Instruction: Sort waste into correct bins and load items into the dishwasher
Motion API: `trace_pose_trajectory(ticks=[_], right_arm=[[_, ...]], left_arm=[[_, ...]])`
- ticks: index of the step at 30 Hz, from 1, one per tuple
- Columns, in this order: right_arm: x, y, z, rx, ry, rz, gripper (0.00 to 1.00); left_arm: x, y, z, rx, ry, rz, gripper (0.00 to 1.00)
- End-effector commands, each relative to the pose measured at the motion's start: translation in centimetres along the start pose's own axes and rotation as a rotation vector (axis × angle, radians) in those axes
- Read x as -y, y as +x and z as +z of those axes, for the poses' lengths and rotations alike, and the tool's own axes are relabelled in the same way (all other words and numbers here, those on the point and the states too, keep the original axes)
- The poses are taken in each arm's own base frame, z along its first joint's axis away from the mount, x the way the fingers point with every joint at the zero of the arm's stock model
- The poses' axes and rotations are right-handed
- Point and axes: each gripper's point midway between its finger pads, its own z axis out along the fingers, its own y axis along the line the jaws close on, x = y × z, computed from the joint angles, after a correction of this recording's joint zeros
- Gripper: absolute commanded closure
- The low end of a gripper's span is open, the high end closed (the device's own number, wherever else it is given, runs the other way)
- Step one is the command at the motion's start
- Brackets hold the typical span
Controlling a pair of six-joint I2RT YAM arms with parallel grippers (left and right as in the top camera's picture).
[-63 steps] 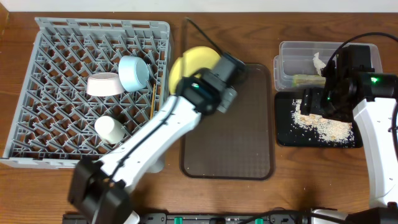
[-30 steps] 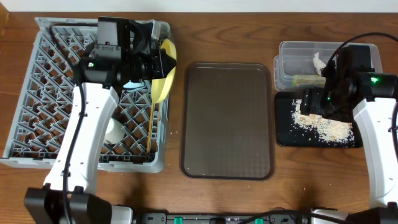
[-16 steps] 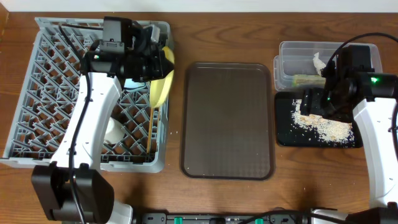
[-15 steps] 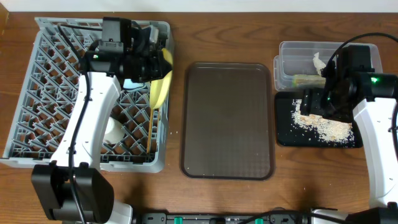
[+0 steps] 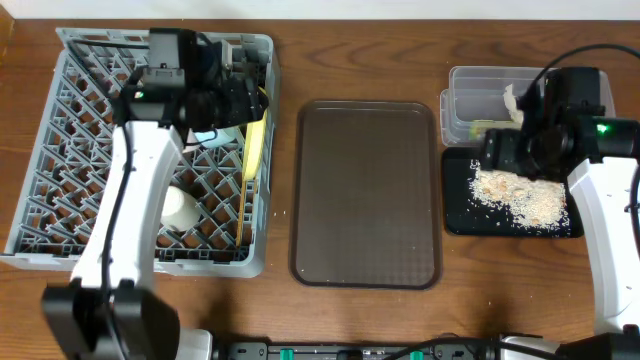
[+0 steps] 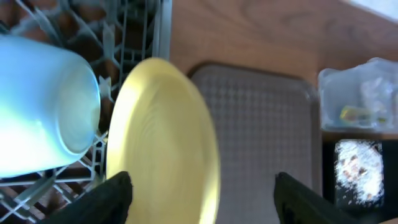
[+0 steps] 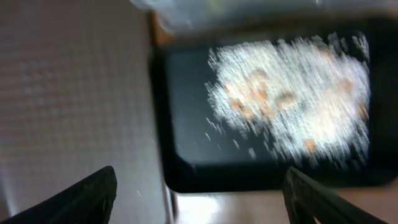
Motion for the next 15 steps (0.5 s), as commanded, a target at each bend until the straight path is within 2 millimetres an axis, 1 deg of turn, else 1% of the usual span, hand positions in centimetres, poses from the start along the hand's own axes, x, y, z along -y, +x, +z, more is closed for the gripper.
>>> trace_pose_trajectory(ticks=[1, 3, 5, 6, 7, 8, 12, 15], right_arm=[[-3.6, -2.1, -1.1, 0.095, -0.180, -0.107, 0.16], [-4.8, -3.9, -1.3, 0.173, -0.200, -0.171, 0.14], [-5.6, -4.9, -1.3, 0.217, -0.194, -0.212, 0.12], [-5.4, -5.3, -0.9, 0.231, -0.144, -0.226, 0.09], [-4.8, -5.3, -0.6, 0.227, -0.101, -0.224, 0.05], [-4.1, -5.0, -0.3, 0.211, -0.062, -0.219, 0.01], [-2.6, -3.2, -0.1, 0.129, -0.018, -0.192, 0.01], [-1.6, -2.0, -0.4, 0.086, -0.005, -0.153, 0.01]], left_arm=[[2.1, -0.5, -3.7, 0.092, 0.000, 0.087, 0.23], [2.8, 0.3, -4.1, 0.091, -0.049, 0.130, 0.19], [2.8, 1.4, -3.9, 0.065, -0.119, 0.168, 0.17], [2.3, 2.9, -3.6, 0.016, -0.203, 0.195, 0.15], [1.9, 3.9, -3.6, -0.018, -0.254, 0.206, 0.15], [1.3, 4.9, -3.7, -0.056, -0.295, 0.214, 0.14], [0.1, 8.4, -4.5, -0.199, -0.348, 0.186, 0.14], [-0.5, 10.4, -5.5, -0.279, -0.373, 0.177, 0.13]])
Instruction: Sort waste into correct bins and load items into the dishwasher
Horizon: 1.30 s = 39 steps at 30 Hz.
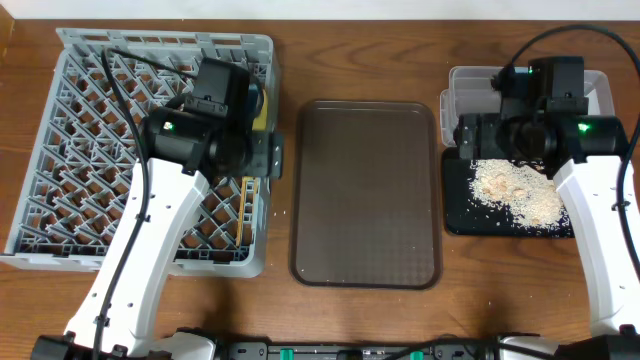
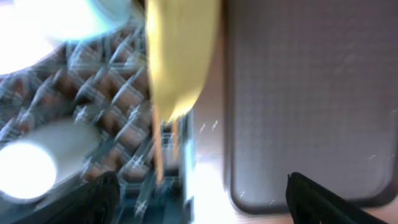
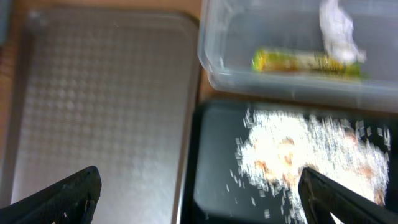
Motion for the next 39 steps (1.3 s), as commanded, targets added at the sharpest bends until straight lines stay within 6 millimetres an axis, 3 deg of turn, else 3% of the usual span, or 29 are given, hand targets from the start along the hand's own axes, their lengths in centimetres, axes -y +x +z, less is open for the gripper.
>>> trace_pose_trajectory(ticks=[1, 9, 19, 26, 33, 39], right_arm=[[1.7, 0.7, -0.9, -0.024, 0.052, 0.030, 0.01], [1.3, 2.8, -3.2, 0.100, 0.047, 0.028, 0.01], [1.0, 7.9, -8.0, 0.423, 0.060, -0.007, 0.01], [0.9, 12.8, -8.7, 0.333, 0.062, 0.003, 0.01], [1.1, 17.1, -7.7, 0.155, 0.067, 0.023, 0.01], [1.2, 17.1, -7.7, 0.157, 0.077, 0.020, 0.01]], left_arm=[[-1.5, 1.7, -0.5, -0.045, -0.076, 0.001, 0.14], [-1.9, 3.9, -3.0, 0.154, -0.033, 0.003, 0.13], [-2.9, 9.0, -6.5, 0.529, 0.047, 0.017, 0.12], [-3.1, 10.2, -8.9, 0.641, 0.071, 0.018, 0.12], [-3.1, 10.2, -9.0, 0.645, 0.072, 0.017, 0.12], [-3.1, 10.2, -9.0, 0.645, 0.072, 0.017, 0.12]])
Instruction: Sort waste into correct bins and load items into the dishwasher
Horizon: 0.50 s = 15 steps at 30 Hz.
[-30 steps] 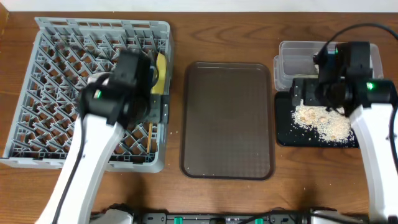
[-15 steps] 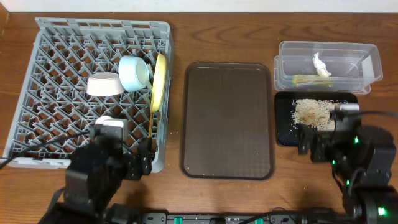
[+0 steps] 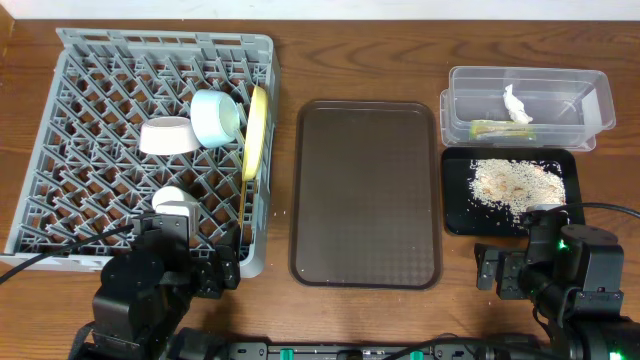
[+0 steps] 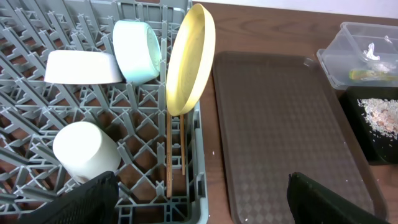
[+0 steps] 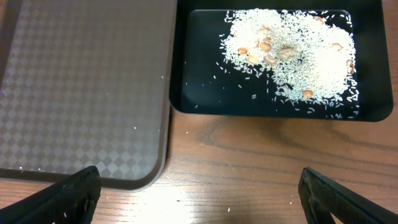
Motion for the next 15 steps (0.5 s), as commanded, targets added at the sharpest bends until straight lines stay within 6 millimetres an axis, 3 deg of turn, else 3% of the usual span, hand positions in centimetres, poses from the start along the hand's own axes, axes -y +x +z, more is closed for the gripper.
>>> trace_pose_trajectory(ticks=[1, 5, 10, 15], right_arm=[[0.7, 0.1, 0.1, -0.003, 0.042, -0.006, 0.01], [1.2, -0.7, -0.2, 0.050, 0.069, -0.005, 0.01], [0.9, -5.0, -1.0, 0.364, 0.063, -0.066, 0.01], [0.4, -6.4, -0.7, 0.695, 0.034, -0.107, 0.01]], left_arm=[[-0.3, 0.2, 0.1, -0.003, -0.018, 0.013, 0.12], [-0.3, 0.2, 0.1, -0.003, -0.018, 0.013, 0.12], [-0.3, 0.2, 0.1, -0.003, -0.018, 0.013, 0.12], [-0.3, 0.2, 0.1, -0.003, -0.018, 0.013, 0.12]])
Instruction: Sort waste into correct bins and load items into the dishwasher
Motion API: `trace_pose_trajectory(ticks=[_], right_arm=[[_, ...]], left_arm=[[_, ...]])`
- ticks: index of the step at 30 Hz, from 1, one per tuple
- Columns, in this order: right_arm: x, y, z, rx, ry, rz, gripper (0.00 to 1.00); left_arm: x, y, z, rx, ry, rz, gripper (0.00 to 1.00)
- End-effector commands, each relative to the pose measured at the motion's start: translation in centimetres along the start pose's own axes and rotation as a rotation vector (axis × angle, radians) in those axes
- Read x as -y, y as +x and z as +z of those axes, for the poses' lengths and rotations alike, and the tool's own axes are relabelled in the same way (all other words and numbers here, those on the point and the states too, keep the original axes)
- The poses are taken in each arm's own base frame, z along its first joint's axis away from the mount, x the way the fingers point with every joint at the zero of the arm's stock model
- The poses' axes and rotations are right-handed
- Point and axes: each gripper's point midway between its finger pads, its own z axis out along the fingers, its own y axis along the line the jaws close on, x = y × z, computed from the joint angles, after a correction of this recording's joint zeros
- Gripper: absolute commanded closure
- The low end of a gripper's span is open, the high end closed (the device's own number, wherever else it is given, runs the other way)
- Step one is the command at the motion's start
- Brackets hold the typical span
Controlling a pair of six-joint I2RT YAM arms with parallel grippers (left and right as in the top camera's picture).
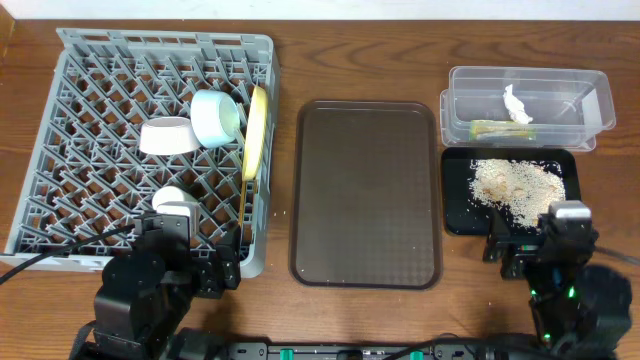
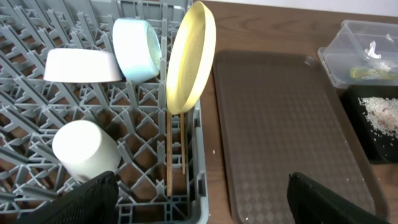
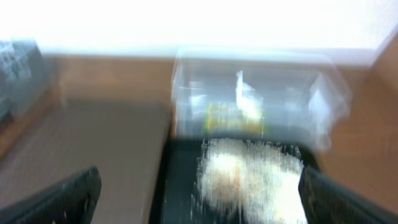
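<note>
A grey dish rack [image 1: 60, 150] on the left holds a white bowl [image 1: 165, 135], a light blue bowl [image 1: 215, 117], an upright yellow plate [image 1: 255, 130], a white cup [image 1: 172, 200] and wooden chopsticks [image 2: 169, 155]. On the right, a clear bin [image 1: 560, 85] contains a crumpled tissue [image 1: 515, 103] and a green wrapper [image 1: 495, 126]. A black bin [image 1: 460, 205] holds rice. My left gripper [image 1: 215, 275] is at the rack's near right corner, open and empty [image 2: 202, 205]. My right gripper [image 1: 520, 250] is just in front of the black bin, open and empty [image 3: 199, 199]. The right wrist view is blurred.
A brown serving tray [image 1: 367, 190] lies bare between the rack and the bins. Both arms sit low at the table's near edge. A few rice grains lie scattered on the wood beside the tray.
My right arm has shifted a little toward the black bin. Its camera now looks across the rice to the clear bin rather than down. The left arm and dishes are unchanged.
My left gripper was open over the rack beside the yellow plate and blue bowl, my right over the rice bin. Then the left was at the rack's right edge and the right by the clear bin. Later both arms stood at the table's near edge, open and empty.
</note>
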Motion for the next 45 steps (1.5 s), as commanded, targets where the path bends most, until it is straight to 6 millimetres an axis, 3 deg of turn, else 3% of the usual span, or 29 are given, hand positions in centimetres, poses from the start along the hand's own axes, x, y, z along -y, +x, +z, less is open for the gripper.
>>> trace_pose_trajectory(ticks=[1, 12, 18, 45], right_arm=[[-0.6, 1.3, 1.1, 0.148, -0.032, -0.036, 0.01], [-0.8, 3.4, 4.0, 0.385, -0.047, -0.049, 0.01], [-0.4, 6.9, 5.5, 0.275, -0.027, -0.069, 0.01], [-0.4, 6.8, 5.5, 0.278, -0.022, -0.103, 0.01]], left_arm=[[-0.3, 0.0, 0.0, 0.002, -0.016, 0.013, 0.12], [-0.3, 0.0, 0.0, 0.002, -0.016, 0.013, 0.12], [-0.3, 0.0, 0.0, 0.002, -0.016, 0.013, 0.12], [-0.3, 0.0, 0.0, 0.002, -0.016, 0.013, 0.12]])
